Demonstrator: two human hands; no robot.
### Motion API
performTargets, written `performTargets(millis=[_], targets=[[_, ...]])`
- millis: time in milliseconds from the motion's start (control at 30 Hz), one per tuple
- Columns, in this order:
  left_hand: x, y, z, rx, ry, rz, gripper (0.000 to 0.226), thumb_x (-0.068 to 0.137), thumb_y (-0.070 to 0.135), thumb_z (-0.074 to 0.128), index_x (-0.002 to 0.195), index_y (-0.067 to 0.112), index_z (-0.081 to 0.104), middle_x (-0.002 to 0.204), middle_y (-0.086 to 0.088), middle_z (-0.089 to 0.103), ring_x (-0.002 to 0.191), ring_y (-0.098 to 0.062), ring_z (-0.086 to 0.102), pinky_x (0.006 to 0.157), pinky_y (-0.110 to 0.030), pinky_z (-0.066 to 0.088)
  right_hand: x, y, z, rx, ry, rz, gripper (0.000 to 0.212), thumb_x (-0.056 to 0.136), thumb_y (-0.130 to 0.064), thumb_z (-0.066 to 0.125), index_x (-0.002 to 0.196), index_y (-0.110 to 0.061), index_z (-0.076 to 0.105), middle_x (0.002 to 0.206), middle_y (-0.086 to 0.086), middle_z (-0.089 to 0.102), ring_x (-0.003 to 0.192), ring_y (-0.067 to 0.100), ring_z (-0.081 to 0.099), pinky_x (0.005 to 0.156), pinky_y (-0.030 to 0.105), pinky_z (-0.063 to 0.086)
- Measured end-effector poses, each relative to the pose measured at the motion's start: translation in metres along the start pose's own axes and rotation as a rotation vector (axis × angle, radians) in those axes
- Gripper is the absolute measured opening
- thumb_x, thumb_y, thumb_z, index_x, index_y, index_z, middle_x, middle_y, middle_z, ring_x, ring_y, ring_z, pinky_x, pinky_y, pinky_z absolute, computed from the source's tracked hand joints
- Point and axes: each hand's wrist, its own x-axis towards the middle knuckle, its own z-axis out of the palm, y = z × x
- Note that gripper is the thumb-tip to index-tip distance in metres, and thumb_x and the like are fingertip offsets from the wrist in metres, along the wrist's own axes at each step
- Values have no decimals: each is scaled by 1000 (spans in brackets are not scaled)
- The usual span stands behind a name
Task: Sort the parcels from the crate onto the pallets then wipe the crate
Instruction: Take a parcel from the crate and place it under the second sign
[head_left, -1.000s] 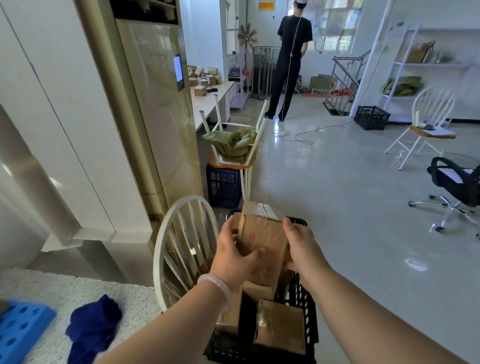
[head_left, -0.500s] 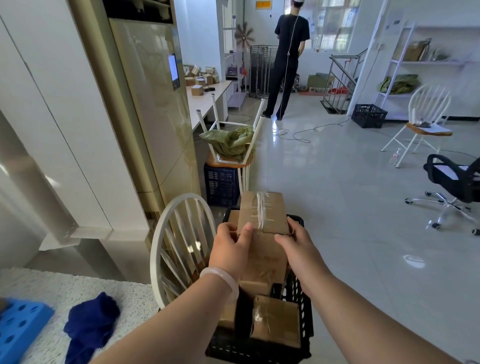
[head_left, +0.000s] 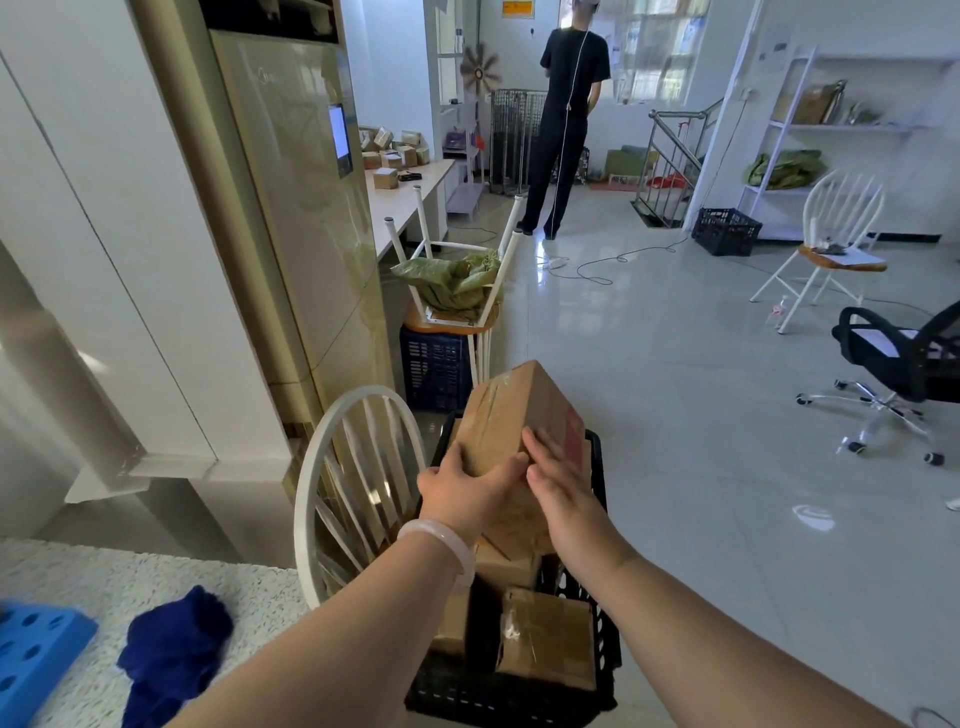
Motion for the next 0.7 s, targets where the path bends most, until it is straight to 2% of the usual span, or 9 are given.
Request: performTargets(millis=[100,167,200,267,333,400,500,600,700], targets=[[2,-9,-4,-77,0,17,102,65,67,71,153,34,29,150,-7,29,125,-30,47,102,-44,49,1,5,-2,-48,-20,41,47,102,-52,34,147,-56,20,161,-22,12,148,11,14,120,44,22],[3,-13,-6,-232,-10,-6,106,52,71,70,147,40,36,146,-3,39,117,-27,54,95,-46,54,5,9,-5,-94,90,125,63,100,-52,42,155,-42,12,163,-11,11,149,18,15,120,49,24],[2,-14,-7,-327,-30,-24,100,54,68,71,145,42,39,143,-2,43,114,-24,56,92,-45,56,7,11,-9,-88,162,198,72,98,-51,47,157,-35,8,163,-6,14,149,22,17,119,48,24],[-2,-14,-9,-459,-94,-26,75,76,55,71,143,41,41,137,-1,49,108,-19,58,83,-38,58,10,16,-15,74,220,312,80,95,-50,55,157,-27,10,152,-2,32,143,26,32,115,45,31],[-3,-14,-9,-506,-142,-2,58,91,42,63,145,40,41,131,1,53,103,-14,57,77,-31,53,10,20,-17,242,180,362,80,88,-57,61,153,-32,21,141,-8,48,130,25,49,111,47,40],[-3,-13,-7,-456,-139,38,52,96,40,56,145,41,41,135,2,48,107,-13,53,83,-27,46,11,24,-15,300,183,374,82,80,-60,65,149,-36,27,134,-7,55,123,23,55,104,53,47],[1,-15,-5,-324,-54,143,44,99,36,53,142,39,44,146,4,38,122,-13,44,101,-29,39,12,25,-13,307,222,364,72,88,-45,66,148,-38,26,132,-6,55,122,24,56,101,54,49],[6,-19,-7,0,45,320,45,103,31,46,147,37,40,144,4,43,123,-11,43,107,-28,37,9,20,-11,209,214,313,68,91,-41,65,147,-40,27,130,-9,54,121,21,55,101,52,50],[7,-20,-7,254,125,368,55,103,29,43,155,32,24,147,3,39,131,-16,40,112,-34,36,5,19,-7,152,196,273,72,90,-46,63,150,-44,24,136,-10,52,125,19,52,104,49,48]])
